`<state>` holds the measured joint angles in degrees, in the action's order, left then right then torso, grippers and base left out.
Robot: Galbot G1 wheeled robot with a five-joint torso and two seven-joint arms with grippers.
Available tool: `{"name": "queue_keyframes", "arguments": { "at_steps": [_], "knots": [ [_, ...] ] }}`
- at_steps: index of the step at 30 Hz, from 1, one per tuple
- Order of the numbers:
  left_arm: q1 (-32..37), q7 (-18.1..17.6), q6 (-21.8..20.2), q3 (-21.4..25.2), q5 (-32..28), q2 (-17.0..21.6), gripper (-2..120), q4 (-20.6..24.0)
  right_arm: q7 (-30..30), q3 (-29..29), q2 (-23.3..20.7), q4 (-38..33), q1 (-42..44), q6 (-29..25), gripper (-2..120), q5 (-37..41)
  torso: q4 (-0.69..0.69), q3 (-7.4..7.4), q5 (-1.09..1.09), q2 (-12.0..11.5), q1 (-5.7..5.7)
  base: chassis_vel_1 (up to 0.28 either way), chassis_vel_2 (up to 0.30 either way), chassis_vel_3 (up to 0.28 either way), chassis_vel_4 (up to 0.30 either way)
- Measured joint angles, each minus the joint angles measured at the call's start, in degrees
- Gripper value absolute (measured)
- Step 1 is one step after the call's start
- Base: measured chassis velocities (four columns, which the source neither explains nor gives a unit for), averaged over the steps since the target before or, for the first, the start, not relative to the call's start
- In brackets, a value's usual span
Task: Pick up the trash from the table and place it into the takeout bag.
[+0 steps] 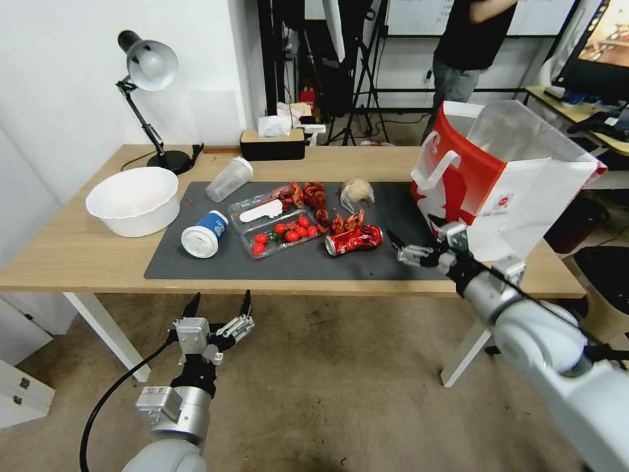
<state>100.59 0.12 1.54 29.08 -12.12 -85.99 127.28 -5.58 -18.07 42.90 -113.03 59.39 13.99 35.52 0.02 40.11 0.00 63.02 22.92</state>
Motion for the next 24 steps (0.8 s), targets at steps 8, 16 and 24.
{"name": "queue_keyframes", "arguments": {
  "at_steps": [8,16,24],
  "knots": [
    [0.3,-0.1,0.0,0.6,0.0,-0.4,100,0.5,-15.8,7.6,-1.7,9.9,-13.3,-1.8,100,-2.4,0.00,0.00,-0.01,0.0,0.01,0.000,0.000,0.000,0.000],
    [0.4,-0.1,0.2,0.8,0.1,-0.8,100,0.3,-29.0,11.6,-1.1,15.0,-18.4,-5.6,100,-11.3,-0.03,0.00,0.00,0.0,0.01,0.000,0.000,0.000,0.000],
    [0.1,-0.1,0.2,0.4,0.4,-1.1,100,-0.3,-33.9,15.4,-0.7,20.1,-23.4,-8.6,100,-14.4,-0.02,-0.01,-0.01,0.0,-0.01,0.000,0.000,0.000,0.000]
  ]
}}
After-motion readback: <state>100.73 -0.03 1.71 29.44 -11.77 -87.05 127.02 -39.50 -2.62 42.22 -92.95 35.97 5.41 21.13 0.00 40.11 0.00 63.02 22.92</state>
